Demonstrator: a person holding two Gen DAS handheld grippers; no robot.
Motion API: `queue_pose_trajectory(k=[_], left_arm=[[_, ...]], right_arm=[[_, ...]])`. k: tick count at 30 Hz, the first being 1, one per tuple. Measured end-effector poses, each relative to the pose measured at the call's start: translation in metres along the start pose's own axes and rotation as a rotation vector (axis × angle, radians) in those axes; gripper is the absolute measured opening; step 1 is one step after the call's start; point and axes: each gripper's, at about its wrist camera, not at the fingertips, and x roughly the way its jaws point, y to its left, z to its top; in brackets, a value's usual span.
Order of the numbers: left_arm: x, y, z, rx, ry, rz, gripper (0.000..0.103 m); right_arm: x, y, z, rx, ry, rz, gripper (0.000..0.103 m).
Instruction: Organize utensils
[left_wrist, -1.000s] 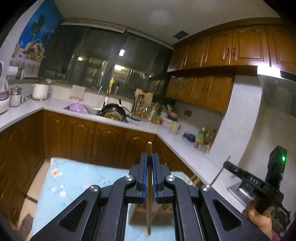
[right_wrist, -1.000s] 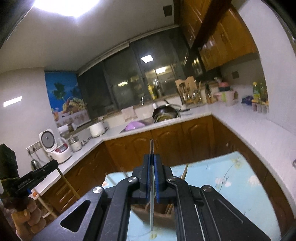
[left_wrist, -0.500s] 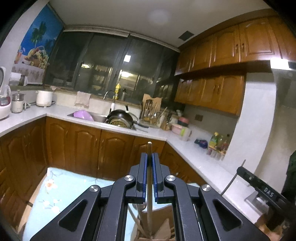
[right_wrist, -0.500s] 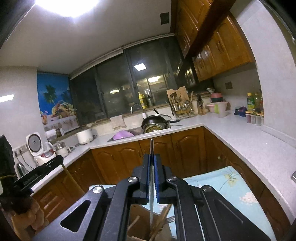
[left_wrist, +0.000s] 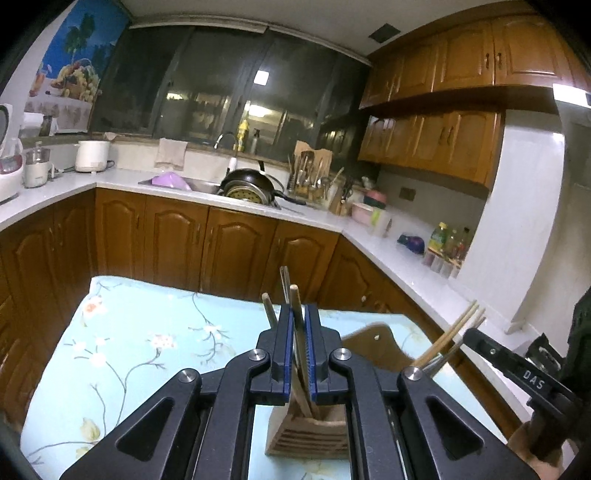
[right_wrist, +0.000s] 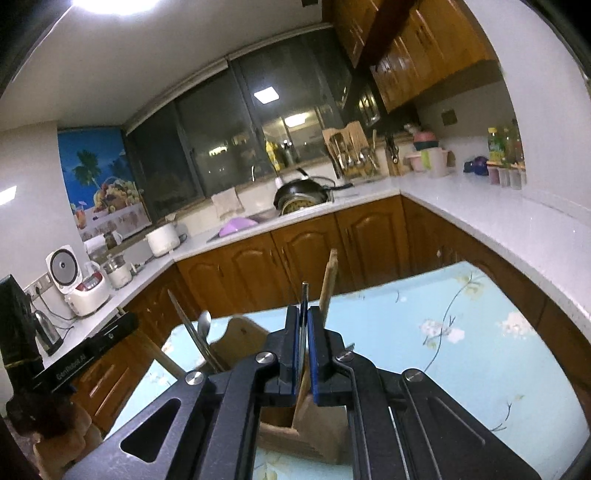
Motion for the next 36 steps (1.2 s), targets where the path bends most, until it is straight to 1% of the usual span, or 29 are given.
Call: queue_pose_trajectory(k=[1,6,12,14,16,18,19,20,21,22,23,24,26,28,29,30,31,36], left_arm=[[-0.002,0.002,0.007,0.002,0.001,0.001,0.004],[0.0,0.006,0.019,-0.008,0.009,-0.008,0.004],[-0.003,0.014,0.013,-0.01,0.013,-0.006,0.005],[0.0,0.016,0.013,-0.013,0.026,-0.009,0.005],[0.0,0.019,0.015,-0.019,0.04,-0.012,0.005],[-0.001,0.019,0.016,-0.028,0.043,-0.011,0.007],[-0.004,0.019,0.018,-0.033,0.036,-0.019,0.013],[-0.007,0.019,0.019,-0.037,0.029,-0.024,0.017],[-0.014,0.018,0.021,-0.04,0.013,-0.029,0.023],[-0.018,0.017,0.017,-0.043,-0.001,-0.032,0.025],[-0.024,0.016,0.017,-0.046,-0.01,-0.039,0.026],[-0.031,0.016,0.016,-0.052,-0.018,-0.045,0.029],[-0.044,0.019,0.008,-0.067,-0.036,-0.038,0.041],[-0.063,0.023,-0.003,-0.091,-0.068,-0.005,0.075],[-0.073,0.027,-0.009,-0.106,-0.08,0.016,0.081],[-0.079,0.029,-0.016,-0.118,-0.091,0.025,0.085],[-0.087,0.033,-0.025,-0.13,-0.089,0.025,0.085],[-0.112,0.044,-0.067,-0.153,-0.026,0.059,0.086]], right_arm=[[0.0,0.0,-0.001,0.001,0.0,-0.003,0.005],[-0.003,0.0,-0.001,0.001,0.011,-0.002,0.005],[-0.003,-0.002,-0.001,0.012,0.019,0.004,0.005],[-0.005,-0.004,-0.001,0.025,0.027,0.012,0.01],[-0.006,-0.006,0.0,0.036,0.025,0.018,0.011],[-0.009,-0.007,0.002,0.044,0.018,0.025,0.017],[-0.013,-0.008,0.003,0.051,0.009,0.03,0.024],[-0.018,-0.008,0.004,0.058,-0.004,0.034,0.034],[-0.02,-0.008,0.005,0.061,-0.012,0.039,0.04],[-0.026,-0.007,0.006,0.064,-0.024,0.044,0.048],[-0.031,-0.007,0.007,0.064,-0.033,0.046,0.051],[-0.036,-0.007,0.007,0.066,-0.042,0.049,0.053],[-0.049,-0.009,0.004,0.075,-0.06,0.057,0.073],[-0.059,-0.011,-0.001,0.081,-0.07,0.062,0.083],[-0.064,-0.012,-0.006,0.083,-0.072,0.061,0.087],[-0.069,-0.013,-0.012,0.084,-0.07,0.063,0.089],[-0.073,-0.014,-0.019,0.082,-0.061,0.062,0.091],[-0.087,-0.012,-0.055,0.038,0.0,0.039,0.091]])
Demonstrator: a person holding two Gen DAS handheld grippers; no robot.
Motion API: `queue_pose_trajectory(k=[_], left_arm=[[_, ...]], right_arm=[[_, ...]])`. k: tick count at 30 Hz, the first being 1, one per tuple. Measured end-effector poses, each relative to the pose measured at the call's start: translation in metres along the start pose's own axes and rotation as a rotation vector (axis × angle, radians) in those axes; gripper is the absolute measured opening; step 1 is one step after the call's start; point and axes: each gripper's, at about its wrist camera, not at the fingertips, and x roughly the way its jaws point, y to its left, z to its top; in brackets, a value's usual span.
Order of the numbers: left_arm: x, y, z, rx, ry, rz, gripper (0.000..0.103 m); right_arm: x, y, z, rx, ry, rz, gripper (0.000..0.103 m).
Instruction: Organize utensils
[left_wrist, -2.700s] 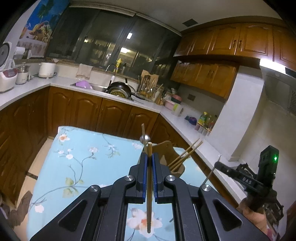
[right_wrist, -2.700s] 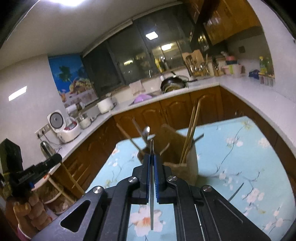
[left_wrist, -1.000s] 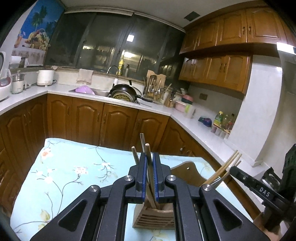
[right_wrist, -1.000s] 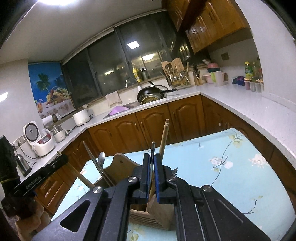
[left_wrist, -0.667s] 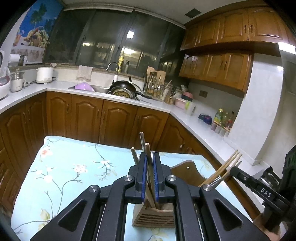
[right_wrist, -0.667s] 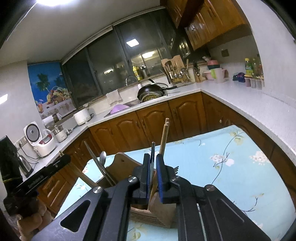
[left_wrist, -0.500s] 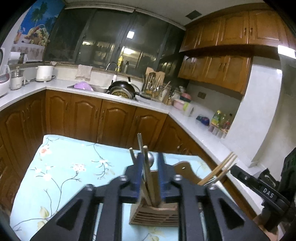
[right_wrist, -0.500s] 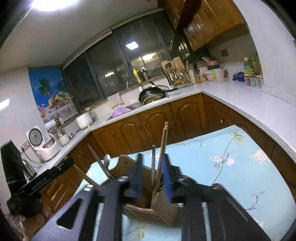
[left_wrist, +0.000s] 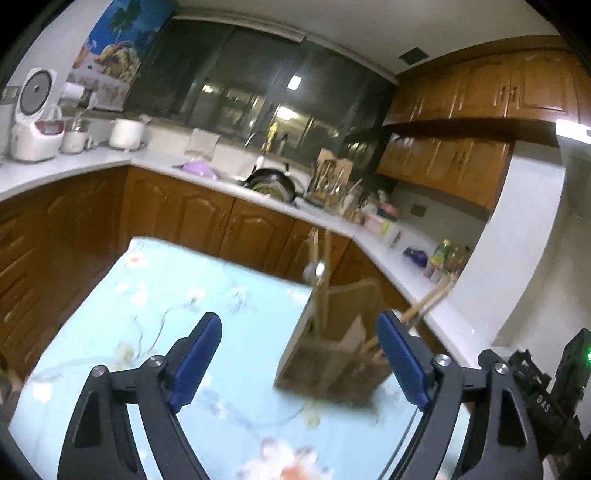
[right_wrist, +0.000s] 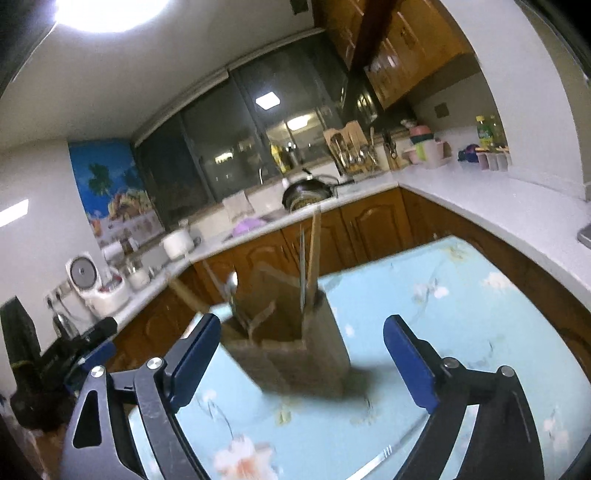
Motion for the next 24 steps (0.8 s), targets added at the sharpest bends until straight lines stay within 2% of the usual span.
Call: queue_pose_trajectory(k=[6,7,13,17,20,22,24], left_arm=[[-0.035,0.008,-0.028,-0.034,0.037,0.027,0.086],[-0.043,0.003,-0.025,-0.036,0.033,0.028,0.086],[-0.084,-0.003,-0.044,0.031,0.028,0.058,0.086],[-0.113,-0.009,-0.059,0.044,0.02,0.065,0.086],[-0.136,-0.014,-0.073,0.084,-0.003,0.075,0.091],[-0.147,-0.016,-0.086,0.129,-0.022,0.085,0.1],[-0.157,-0.019,-0.099,0.173,-0.045,0.109,0.102]], right_arm=[[-0.02,0.007,-0.037,-0.037,0.044,0.004,0.091],[-0.024,0.007,-0.041,-0.037,0.045,0.005,0.091],[-0.051,0.011,-0.068,-0.054,0.038,-0.007,0.091],[-0.075,0.02,-0.082,-0.114,0.017,-0.019,0.091],[-0.099,0.03,-0.091,-0.164,-0.028,-0.02,0.094],[-0.12,0.035,-0.098,-0.209,-0.091,-0.036,0.1],[-0.14,0.038,-0.107,-0.247,-0.163,-0.052,0.103]])
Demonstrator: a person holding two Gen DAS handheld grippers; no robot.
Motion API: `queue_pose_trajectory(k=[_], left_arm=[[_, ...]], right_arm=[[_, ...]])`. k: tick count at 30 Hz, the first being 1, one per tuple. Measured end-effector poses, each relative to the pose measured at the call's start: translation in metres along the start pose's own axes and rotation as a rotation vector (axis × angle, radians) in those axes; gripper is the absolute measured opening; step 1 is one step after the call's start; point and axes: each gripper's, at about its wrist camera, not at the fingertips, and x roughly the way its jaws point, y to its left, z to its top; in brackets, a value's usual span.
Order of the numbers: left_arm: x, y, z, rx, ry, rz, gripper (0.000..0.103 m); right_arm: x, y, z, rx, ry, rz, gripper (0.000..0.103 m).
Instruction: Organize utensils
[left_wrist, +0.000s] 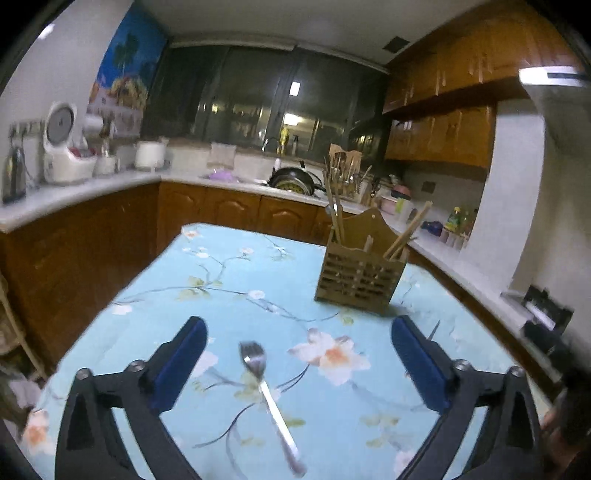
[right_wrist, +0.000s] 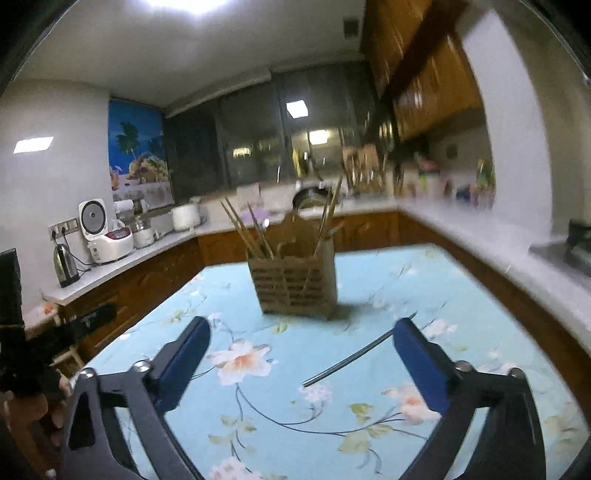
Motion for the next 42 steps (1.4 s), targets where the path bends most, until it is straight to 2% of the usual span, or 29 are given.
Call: queue_pose_trajectory(k=[4,8,13,20,42], left_arm=[[-0.02,-0.01,-0.03,0.091,-0.026,0.052,0.102],[-0.031,-0.013,-0.046,0.101,-0.01,0.057,0.102],[-0.04,-0.015,-0.051,0.118,0.001,0.068,0.102],[-0.047,-0.017,-0.064,0.138,-0.03,0.092,0.102],[-0.052,-0.005,-0.065,0.156,-0.052,0.138,0.102]], right_arm=[[-0.024,0.007,-0.015,-0.06,-0.07,-0.018,0.103],[-0.024,0.009,-0.032,-0.078,-0.035,-0.014,0.103],[-0.023,0.005,-0.051,-0.048,0.017,-0.025,0.103],[-0.029,-0.002,-0.06,-0.029,0.027,-0.034,0.103],[-0.038,-0.003,-0.062,-0.03,-0.014,-0.043,0.103]])
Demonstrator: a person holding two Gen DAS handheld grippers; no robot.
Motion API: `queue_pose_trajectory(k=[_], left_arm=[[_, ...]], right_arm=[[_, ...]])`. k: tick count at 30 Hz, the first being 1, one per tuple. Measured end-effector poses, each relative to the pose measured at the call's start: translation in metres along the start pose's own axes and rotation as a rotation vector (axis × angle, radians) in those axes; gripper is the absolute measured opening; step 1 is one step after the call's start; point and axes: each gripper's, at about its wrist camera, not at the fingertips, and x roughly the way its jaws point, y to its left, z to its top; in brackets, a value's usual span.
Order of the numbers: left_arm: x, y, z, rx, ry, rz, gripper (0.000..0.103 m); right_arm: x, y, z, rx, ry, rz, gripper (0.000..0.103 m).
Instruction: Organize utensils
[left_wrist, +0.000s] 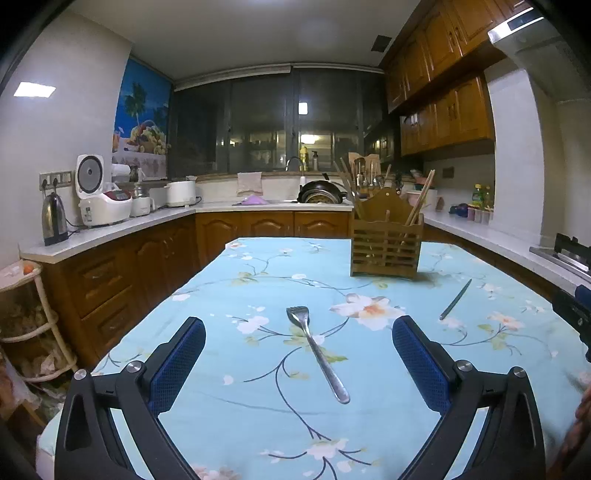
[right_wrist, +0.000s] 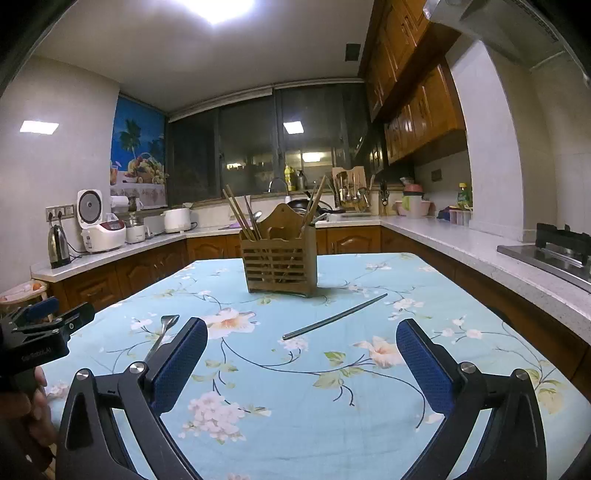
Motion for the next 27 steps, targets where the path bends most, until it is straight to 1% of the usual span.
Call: queue_pose_trajectory(k=[11,19,27], left_arm=[[0.0005,0.0066,-0.0009,0.008,-0.002,0.02,0.102],[0.0,0.0063,-0.0032,0.03,-0.01,0.01,0.102],[0.0002,0.0076,-0.0043,0.027,-0.001,0.009,0.102]], right_arm=[[-0.0005,-0.0004,-0.0008,0.008,0.001,0.003,0.103],[-0.0009,-0.0021,-0.0003,0.008,-0.001,0.01,0.103],[-0.0013,-0.0018,-0.0005,0.009,-0.002,0.012,0.103]])
